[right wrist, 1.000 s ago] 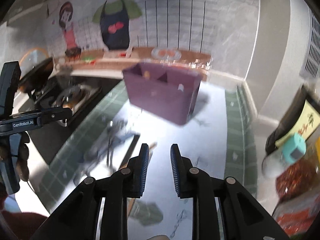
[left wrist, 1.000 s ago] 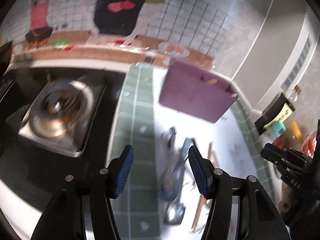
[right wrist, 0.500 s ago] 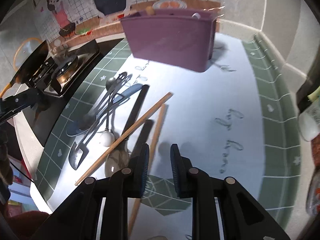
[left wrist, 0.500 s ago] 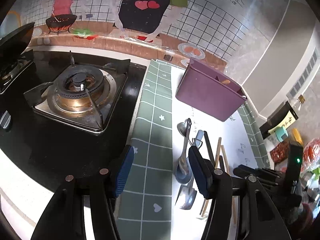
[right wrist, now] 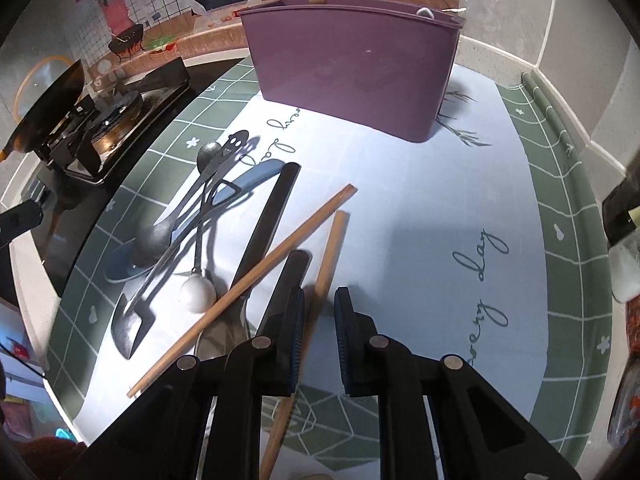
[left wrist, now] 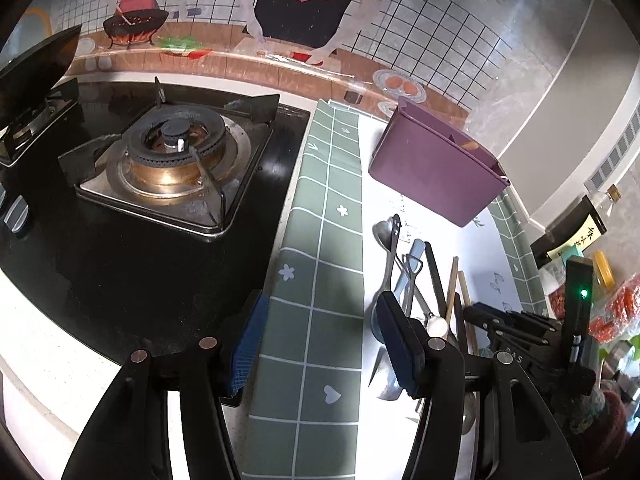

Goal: Organize utensils
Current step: 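Lower the right gripper onto a wooden chopstick and close it, then lower the left gripper onto the black-handled turner and close it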

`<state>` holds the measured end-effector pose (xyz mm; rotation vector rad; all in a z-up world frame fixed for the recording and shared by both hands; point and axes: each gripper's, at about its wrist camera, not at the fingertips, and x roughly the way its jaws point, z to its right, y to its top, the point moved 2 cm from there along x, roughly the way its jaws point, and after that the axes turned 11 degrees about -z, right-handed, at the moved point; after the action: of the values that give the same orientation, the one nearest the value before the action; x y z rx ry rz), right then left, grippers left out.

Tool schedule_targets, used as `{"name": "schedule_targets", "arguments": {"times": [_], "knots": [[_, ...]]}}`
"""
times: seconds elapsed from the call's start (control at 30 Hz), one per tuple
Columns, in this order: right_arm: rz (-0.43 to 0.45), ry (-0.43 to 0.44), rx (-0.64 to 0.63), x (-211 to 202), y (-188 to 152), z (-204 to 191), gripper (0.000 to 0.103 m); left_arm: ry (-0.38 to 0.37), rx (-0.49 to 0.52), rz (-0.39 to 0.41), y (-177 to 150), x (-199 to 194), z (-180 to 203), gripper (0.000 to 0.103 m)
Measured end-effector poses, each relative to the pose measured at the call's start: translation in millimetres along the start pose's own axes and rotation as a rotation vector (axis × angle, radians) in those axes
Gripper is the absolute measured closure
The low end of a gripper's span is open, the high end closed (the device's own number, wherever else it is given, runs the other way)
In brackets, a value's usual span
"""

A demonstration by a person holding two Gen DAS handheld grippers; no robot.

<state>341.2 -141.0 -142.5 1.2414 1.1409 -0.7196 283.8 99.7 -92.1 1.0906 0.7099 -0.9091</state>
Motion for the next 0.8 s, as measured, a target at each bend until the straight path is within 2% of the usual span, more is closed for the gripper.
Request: {"name": "schedule_targets", "arguments": {"times": [0.2, 0.37, 0.5, 0.57, 0.67, 0.73, 0.8], "knots": [[0.016, -0.018, 0.003, -1, 1, 4, 0.098, -0.013, 0.031, -0.023, 1, 7, 12, 0.045], [0.051, -0.007, 0.062, -18, -8, 23, 0.098, -0.029, 0.061, -0.058, 1, 20, 23, 0.045], [0.097, -0.004, 0.121, -41, -20, 44, 0.098, -0.008, 0.121, -0.076, -2, 31, 36, 0.045], [0.11, -0.008, 0.14, -49, -24, 51, 0.098, 0.026, 0.182, -0.057, -7, 35, 44, 0.045], [0.123, -0.005, 0.173, -59, -30, 61, 0.098, 0.073, 0.29, 0.018, -14, 36, 58, 0.045], [0.13, -0.013, 0.186, -63, -34, 64, 0.098, 0.053, 0.323, 0.0, -15, 43, 63, 0.045], [0.133, -0.017, 0.192, -64, -36, 64, 0.098, 0.009, 0.299, -0.037, -10, 51, 63, 0.043]]}}
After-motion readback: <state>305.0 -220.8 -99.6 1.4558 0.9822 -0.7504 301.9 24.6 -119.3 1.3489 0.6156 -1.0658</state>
